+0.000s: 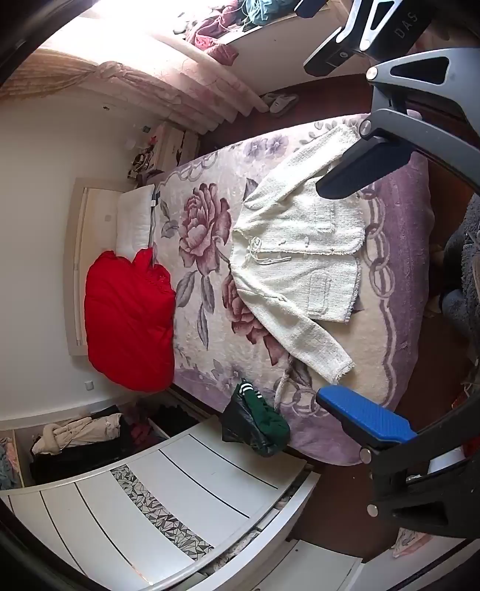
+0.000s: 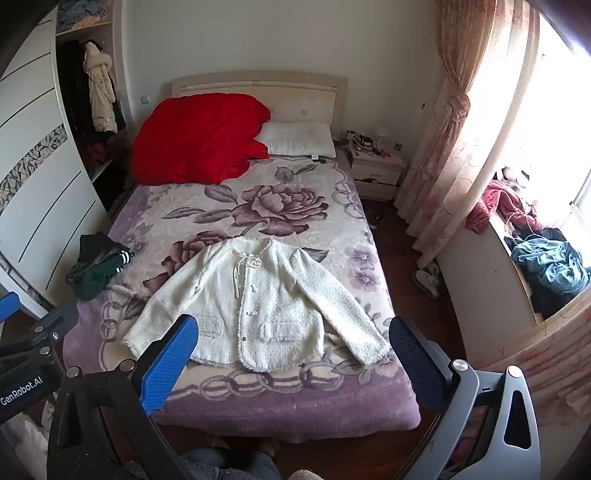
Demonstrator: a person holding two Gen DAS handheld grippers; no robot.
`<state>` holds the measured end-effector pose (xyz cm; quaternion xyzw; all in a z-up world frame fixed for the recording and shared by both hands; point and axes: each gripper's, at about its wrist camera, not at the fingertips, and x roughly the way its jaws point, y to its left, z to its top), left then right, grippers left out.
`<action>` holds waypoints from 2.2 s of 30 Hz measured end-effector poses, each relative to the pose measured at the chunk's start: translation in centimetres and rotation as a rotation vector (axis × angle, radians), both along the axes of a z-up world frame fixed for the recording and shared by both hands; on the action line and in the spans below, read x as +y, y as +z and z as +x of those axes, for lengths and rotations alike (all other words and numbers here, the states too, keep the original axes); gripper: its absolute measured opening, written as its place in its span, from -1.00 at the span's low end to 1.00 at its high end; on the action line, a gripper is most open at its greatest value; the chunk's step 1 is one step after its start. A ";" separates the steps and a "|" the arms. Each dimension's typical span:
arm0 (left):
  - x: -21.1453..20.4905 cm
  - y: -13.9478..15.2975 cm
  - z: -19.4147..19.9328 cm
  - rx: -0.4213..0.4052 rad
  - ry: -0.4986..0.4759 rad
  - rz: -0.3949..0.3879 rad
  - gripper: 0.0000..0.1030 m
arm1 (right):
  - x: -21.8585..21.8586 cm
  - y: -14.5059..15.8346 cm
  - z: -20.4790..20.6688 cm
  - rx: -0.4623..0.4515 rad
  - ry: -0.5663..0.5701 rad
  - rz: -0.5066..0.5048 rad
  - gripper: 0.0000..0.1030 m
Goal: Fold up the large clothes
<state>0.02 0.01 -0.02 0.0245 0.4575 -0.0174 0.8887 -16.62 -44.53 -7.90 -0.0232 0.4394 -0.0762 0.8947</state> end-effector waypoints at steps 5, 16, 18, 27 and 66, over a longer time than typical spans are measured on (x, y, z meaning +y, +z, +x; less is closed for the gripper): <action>0.0 0.0 0.0 -0.003 0.000 -0.001 1.00 | 0.0 0.1 -0.2 -0.006 -0.001 0.004 1.00; 0.0 0.0 0.0 -0.011 0.002 0.002 1.00 | 0.1 0.3 -0.4 -0.009 -0.001 0.009 1.00; 0.0 0.0 0.0 -0.010 0.000 0.001 1.00 | 0.1 0.4 -0.5 -0.011 -0.001 0.010 1.00; 0.0 0.0 0.1 -0.014 0.002 0.001 1.00 | 0.4 0.5 -0.7 -0.013 0.000 0.011 1.00; -1.2 3.2 0.1 -0.042 0.002 -0.025 1.00 | 1.0 3.7 -0.2 -0.031 0.008 0.007 1.00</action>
